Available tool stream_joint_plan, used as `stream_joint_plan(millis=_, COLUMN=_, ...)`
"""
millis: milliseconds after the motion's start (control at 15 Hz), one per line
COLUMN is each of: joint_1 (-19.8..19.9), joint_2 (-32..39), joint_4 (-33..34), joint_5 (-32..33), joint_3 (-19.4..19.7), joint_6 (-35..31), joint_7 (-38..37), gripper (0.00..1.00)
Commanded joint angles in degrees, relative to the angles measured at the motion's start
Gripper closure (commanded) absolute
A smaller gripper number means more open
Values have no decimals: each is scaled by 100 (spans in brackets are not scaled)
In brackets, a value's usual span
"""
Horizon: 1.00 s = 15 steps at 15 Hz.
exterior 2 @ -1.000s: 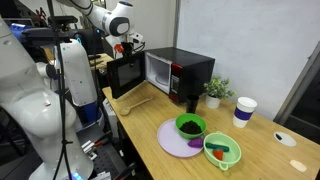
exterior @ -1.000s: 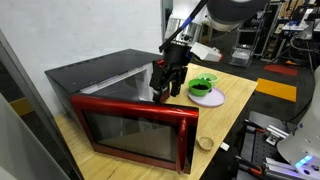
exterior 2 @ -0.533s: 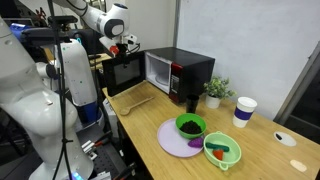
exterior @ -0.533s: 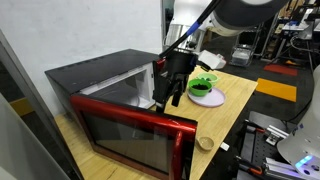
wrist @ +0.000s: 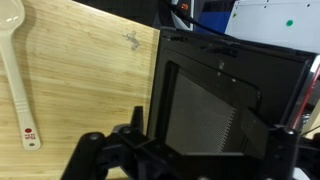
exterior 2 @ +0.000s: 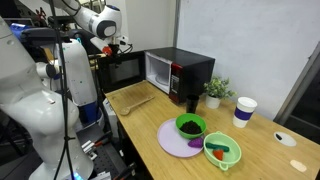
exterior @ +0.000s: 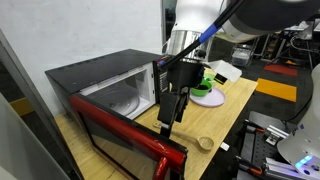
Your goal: Open the microwave door, place the dark green bowl in it, then close the microwave door
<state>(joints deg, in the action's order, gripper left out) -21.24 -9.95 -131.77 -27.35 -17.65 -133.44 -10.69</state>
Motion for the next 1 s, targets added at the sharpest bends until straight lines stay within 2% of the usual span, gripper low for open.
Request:
stream_joint_plan(millis=0, joint_1=176, joint_2=-91, joint_4=-200, joint_5=292, joint_3=71, joint_6=-12, joint_7=214, gripper=0)
stream_joint_plan(millis=467, joint_1=821, joint_2=-259, joint_4=-594, joint_5=1334, joint_3=634, joint_6=19, joint_7=337, gripper=0)
stream_joint_plan(millis=933, joint_1=1324, joint_2=-403, joint_4=-709, joint_5=1926, joint_3=1100, joint_6=178, joint_7=491, gripper=0)
